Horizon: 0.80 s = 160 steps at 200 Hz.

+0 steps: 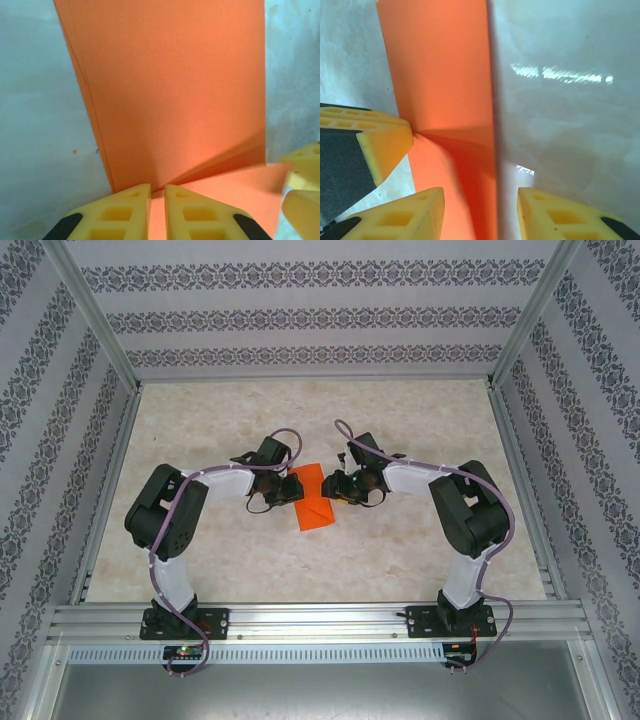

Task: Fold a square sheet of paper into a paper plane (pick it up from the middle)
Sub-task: Turn over the paper at the center of the table.

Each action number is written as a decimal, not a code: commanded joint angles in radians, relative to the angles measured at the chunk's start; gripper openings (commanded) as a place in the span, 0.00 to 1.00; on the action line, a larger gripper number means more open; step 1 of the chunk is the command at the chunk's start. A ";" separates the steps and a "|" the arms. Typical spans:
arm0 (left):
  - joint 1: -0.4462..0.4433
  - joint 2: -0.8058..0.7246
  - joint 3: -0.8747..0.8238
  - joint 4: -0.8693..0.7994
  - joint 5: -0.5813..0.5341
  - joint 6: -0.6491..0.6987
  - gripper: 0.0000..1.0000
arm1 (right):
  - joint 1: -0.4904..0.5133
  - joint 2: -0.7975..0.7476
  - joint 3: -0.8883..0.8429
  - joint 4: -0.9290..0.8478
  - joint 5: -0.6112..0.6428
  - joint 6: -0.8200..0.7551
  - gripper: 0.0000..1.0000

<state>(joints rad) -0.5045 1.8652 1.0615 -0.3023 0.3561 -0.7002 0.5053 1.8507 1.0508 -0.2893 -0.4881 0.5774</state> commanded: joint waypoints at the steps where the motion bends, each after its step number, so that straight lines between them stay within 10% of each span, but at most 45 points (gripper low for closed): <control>1: -0.002 0.019 0.027 -0.060 -0.034 0.057 0.17 | 0.000 0.020 0.034 -0.014 0.011 -0.023 0.40; 160: -0.003 0.022 0.040 -0.044 0.010 0.055 0.19 | 0.028 0.006 -0.102 0.240 -0.122 0.146 0.31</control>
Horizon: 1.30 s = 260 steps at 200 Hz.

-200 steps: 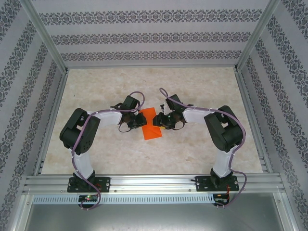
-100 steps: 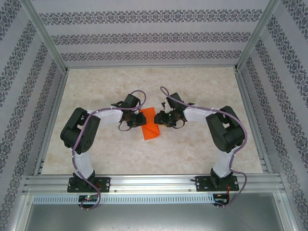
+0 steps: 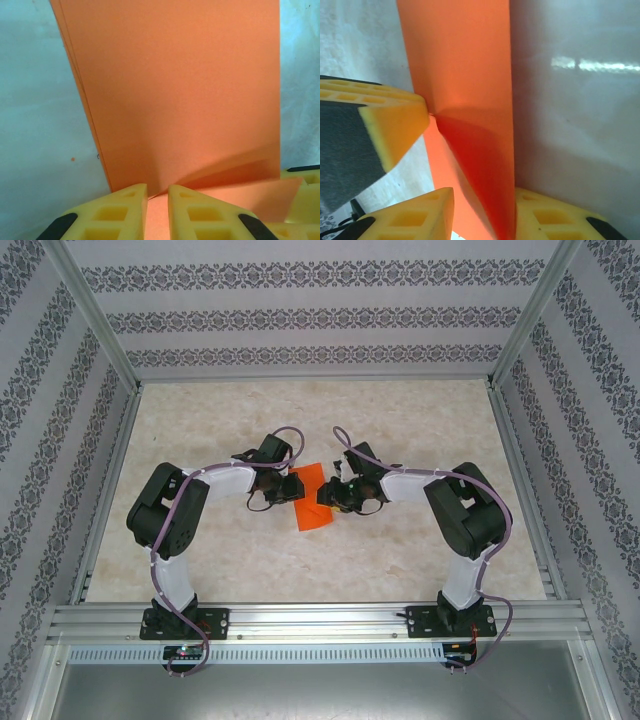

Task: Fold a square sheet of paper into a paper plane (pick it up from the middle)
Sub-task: Turn over the paper at the center of the table.

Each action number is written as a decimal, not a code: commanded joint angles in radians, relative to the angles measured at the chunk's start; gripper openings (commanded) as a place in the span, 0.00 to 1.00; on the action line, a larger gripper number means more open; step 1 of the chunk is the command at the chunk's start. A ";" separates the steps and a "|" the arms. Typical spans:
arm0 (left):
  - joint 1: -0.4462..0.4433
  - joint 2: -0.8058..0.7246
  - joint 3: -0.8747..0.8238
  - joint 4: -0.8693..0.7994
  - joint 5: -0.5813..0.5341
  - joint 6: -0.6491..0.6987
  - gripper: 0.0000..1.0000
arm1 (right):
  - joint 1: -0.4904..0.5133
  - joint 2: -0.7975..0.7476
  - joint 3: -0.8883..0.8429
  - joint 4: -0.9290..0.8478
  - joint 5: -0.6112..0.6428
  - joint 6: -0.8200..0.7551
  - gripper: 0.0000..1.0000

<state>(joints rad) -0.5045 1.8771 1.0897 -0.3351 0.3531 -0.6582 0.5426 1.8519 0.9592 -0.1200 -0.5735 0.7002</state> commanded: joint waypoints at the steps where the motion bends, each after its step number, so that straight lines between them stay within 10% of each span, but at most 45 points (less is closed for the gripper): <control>1: -0.003 0.010 0.012 -0.012 0.013 0.013 0.19 | -0.010 0.006 -0.011 0.074 -0.038 0.024 0.31; 164: -0.003 -0.274 -0.055 -0.003 -0.182 -0.074 0.33 | -0.050 -0.164 -0.008 -0.082 -0.005 -0.063 0.01; 202: -0.001 -0.340 -0.072 -0.008 -0.230 -0.094 0.34 | -0.049 -0.360 0.062 -0.446 0.276 -0.209 0.01; 260: 0.007 -0.453 -0.118 -0.026 -0.373 -0.142 0.39 | 0.101 -0.480 0.267 -1.035 1.046 -0.225 0.02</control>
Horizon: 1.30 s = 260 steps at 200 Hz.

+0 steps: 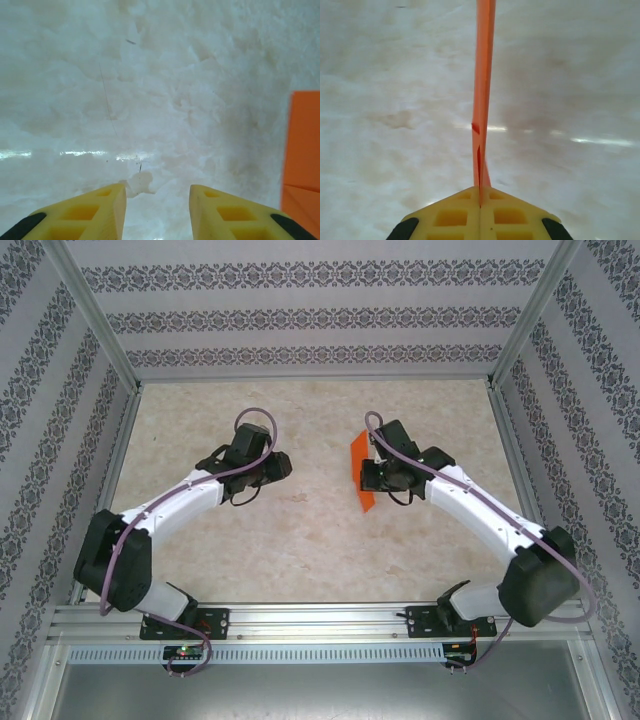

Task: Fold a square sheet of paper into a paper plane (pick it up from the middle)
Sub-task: Turn over the paper at the center of the table.

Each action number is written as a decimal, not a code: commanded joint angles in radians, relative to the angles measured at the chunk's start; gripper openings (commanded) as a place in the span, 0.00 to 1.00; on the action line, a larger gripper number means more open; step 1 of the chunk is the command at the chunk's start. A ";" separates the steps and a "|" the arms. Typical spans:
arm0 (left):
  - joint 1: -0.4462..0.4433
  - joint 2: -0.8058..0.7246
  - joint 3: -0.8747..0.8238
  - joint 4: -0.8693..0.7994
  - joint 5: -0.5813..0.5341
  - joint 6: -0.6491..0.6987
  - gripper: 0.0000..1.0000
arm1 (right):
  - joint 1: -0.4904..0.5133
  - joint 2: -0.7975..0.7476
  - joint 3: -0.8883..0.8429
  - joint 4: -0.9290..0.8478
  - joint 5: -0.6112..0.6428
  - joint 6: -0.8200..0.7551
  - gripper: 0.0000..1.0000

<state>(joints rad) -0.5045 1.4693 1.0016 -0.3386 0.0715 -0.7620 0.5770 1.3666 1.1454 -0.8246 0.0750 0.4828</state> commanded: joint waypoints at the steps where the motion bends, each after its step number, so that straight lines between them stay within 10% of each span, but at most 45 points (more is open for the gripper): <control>1: 0.006 -0.047 -0.031 -0.022 -0.094 -0.039 0.39 | 0.069 0.007 0.084 -0.338 0.403 -0.005 0.02; 82: 0.062 -0.159 -0.152 -0.030 -0.183 -0.085 0.42 | 0.263 0.293 0.204 -0.461 0.457 0.191 0.07; 172: 0.148 -0.296 -0.230 -0.075 -0.159 -0.045 0.45 | 0.413 0.769 0.627 -0.395 0.133 0.185 0.32; 211: 0.154 -0.329 -0.245 -0.043 -0.098 -0.035 0.50 | 0.413 0.556 0.568 -0.272 0.185 0.161 0.49; 260: 0.088 -0.212 -0.187 0.094 0.123 -0.012 0.45 | 0.193 0.005 -0.061 0.165 0.181 0.189 0.58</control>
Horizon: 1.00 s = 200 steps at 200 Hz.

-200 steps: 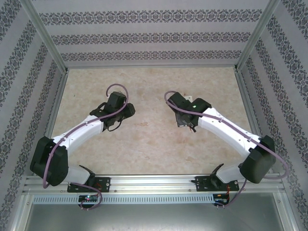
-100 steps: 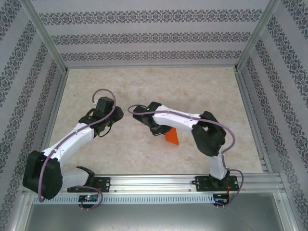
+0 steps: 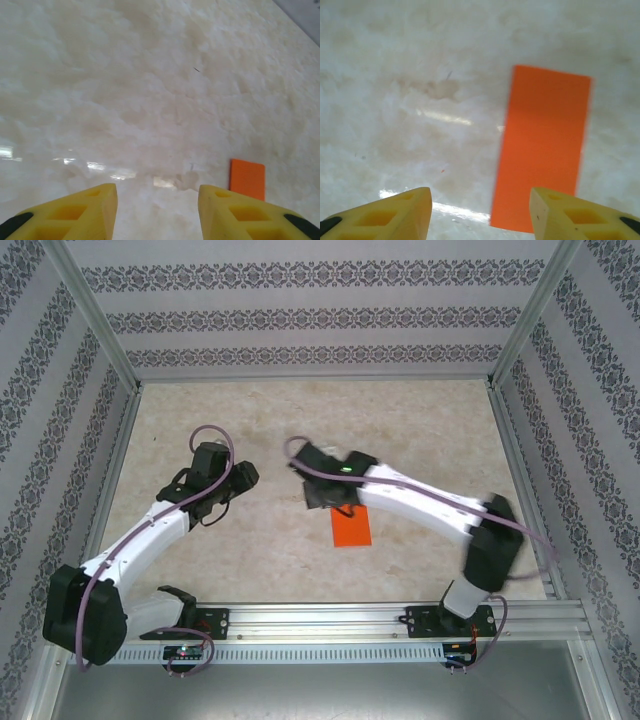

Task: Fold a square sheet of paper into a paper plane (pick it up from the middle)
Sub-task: Turn over the paper at the center of the table, then third fold the triangle at the center of the table.

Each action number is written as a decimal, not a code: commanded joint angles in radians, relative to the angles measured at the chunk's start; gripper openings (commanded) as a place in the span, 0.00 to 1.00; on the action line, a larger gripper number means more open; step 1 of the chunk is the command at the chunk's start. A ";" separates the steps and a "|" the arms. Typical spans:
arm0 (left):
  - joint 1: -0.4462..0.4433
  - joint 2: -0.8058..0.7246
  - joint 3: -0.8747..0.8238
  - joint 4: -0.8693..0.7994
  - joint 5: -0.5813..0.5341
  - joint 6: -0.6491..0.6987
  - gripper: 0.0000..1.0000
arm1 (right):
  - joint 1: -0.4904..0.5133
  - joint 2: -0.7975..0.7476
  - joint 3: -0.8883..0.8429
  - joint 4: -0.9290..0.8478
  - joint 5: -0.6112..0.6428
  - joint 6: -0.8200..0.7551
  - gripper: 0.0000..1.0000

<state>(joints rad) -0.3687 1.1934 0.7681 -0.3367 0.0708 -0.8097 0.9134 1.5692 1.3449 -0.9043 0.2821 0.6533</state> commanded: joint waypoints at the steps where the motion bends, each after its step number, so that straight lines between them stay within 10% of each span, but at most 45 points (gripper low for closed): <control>1: -0.052 0.068 0.051 0.091 0.125 0.037 0.45 | -0.155 -0.210 -0.274 0.259 -0.035 0.020 0.59; 28: -0.184 0.228 0.173 0.070 0.141 0.046 0.41 | -0.383 -0.427 -0.565 0.490 -0.256 0.060 0.97; 70: -0.368 0.495 0.380 0.029 0.183 0.037 0.36 | -0.597 -0.466 -0.690 0.541 -0.552 0.038 0.98; 123: -0.431 0.727 0.537 -0.048 0.176 -0.006 0.28 | -0.641 -0.321 -0.776 0.629 -0.829 0.072 0.62; 200: -0.411 0.800 0.630 -0.202 0.107 0.058 0.24 | -0.604 -0.233 -0.752 0.608 -0.885 -0.013 0.55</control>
<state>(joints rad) -0.7967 1.9759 1.3621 -0.4744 0.1967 -0.7818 0.2825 1.2926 0.5526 -0.3153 -0.5381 0.6865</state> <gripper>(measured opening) 0.245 0.546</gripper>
